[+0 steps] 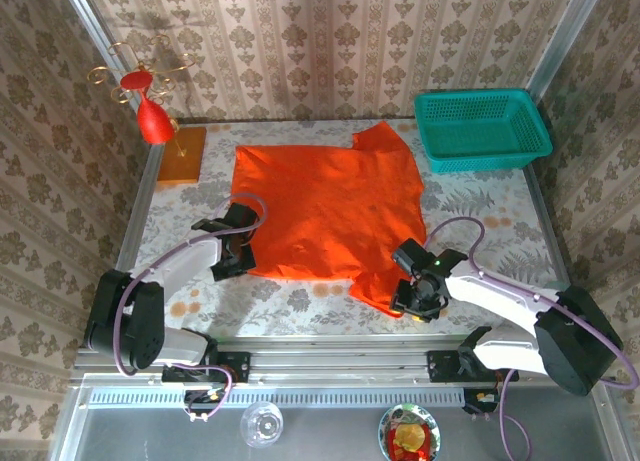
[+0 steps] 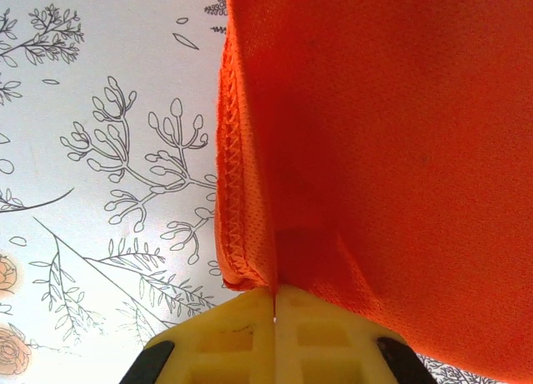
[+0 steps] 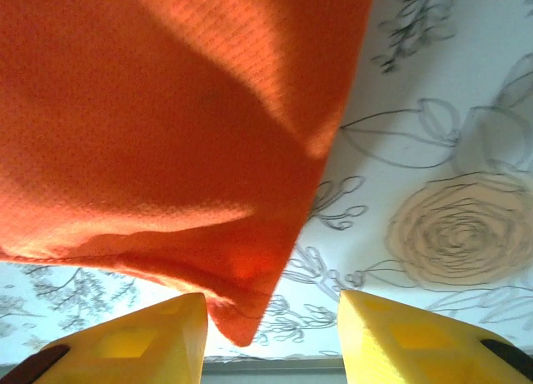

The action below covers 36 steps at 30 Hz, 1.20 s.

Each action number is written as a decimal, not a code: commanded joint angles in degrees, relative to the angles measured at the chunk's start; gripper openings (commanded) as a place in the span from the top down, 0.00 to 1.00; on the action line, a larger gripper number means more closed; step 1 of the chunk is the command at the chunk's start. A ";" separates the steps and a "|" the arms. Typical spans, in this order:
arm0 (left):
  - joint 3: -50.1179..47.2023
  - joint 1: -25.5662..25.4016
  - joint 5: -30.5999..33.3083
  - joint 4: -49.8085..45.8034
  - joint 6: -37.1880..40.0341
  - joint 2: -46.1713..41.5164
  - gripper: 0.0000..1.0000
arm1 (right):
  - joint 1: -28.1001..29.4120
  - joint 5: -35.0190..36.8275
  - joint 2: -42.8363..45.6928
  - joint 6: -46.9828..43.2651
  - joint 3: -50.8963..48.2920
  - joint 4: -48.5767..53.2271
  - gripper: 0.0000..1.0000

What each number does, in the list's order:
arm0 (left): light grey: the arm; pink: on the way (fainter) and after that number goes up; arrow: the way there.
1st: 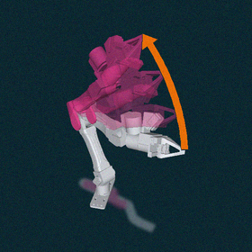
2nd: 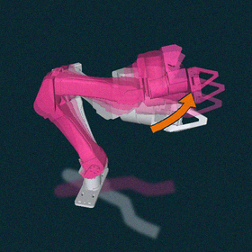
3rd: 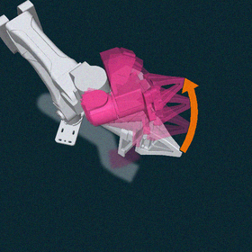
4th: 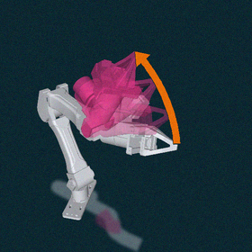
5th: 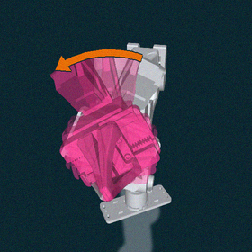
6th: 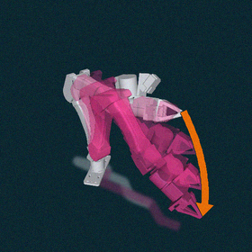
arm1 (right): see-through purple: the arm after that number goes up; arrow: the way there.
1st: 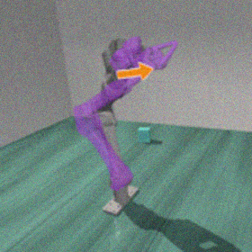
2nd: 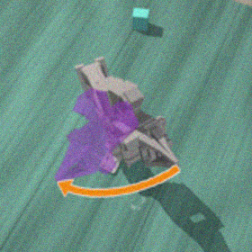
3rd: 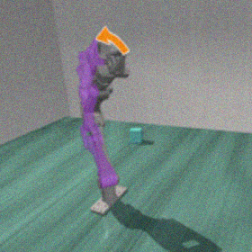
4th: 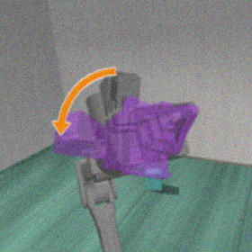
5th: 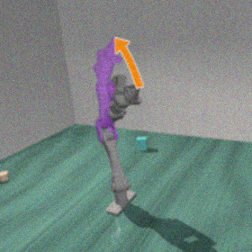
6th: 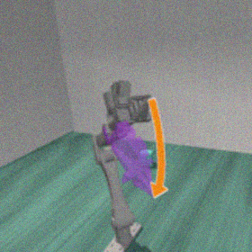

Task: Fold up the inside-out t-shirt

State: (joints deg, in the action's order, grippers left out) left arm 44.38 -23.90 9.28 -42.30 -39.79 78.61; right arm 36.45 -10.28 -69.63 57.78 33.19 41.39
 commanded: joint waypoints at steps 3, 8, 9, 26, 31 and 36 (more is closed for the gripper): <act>0.53 0.21 0.57 -2.43 0.81 -1.45 1.00 | 0.36 -4.02 -0.46 4.03 -1.91 -5.28 0.55; 0.34 0.24 0.57 -2.43 0.77 -1.61 1.00 | 0.38 -4.55 -1.93 5.65 -3.83 -8.78 0.65; 0.31 0.24 0.64 -2.39 0.77 -1.75 1.00 | 0.34 -4.21 -1.67 5.59 -3.68 -8.50 0.70; 8.75 5.66 -10.01 1.28 23.16 -14.18 1.00 | -21.66 6.24 9.96 -9.74 17.37 5.03 1.00; 14.39 9.57 -16.15 0.08 33.08 -13.66 1.00 | -28.02 5.50 5.10 -15.30 27.18 6.53 1.00; 18.03 14.55 -24.26 0.09 39.80 -15.03 1.00 | -33.50 4.89 2.58 -17.43 32.86 6.22 1.00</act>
State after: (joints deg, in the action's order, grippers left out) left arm 60.16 -11.16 -8.49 -40.93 -7.46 65.08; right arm 5.52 -5.89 -66.26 43.57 63.42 45.52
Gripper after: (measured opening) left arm 0.050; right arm 0.049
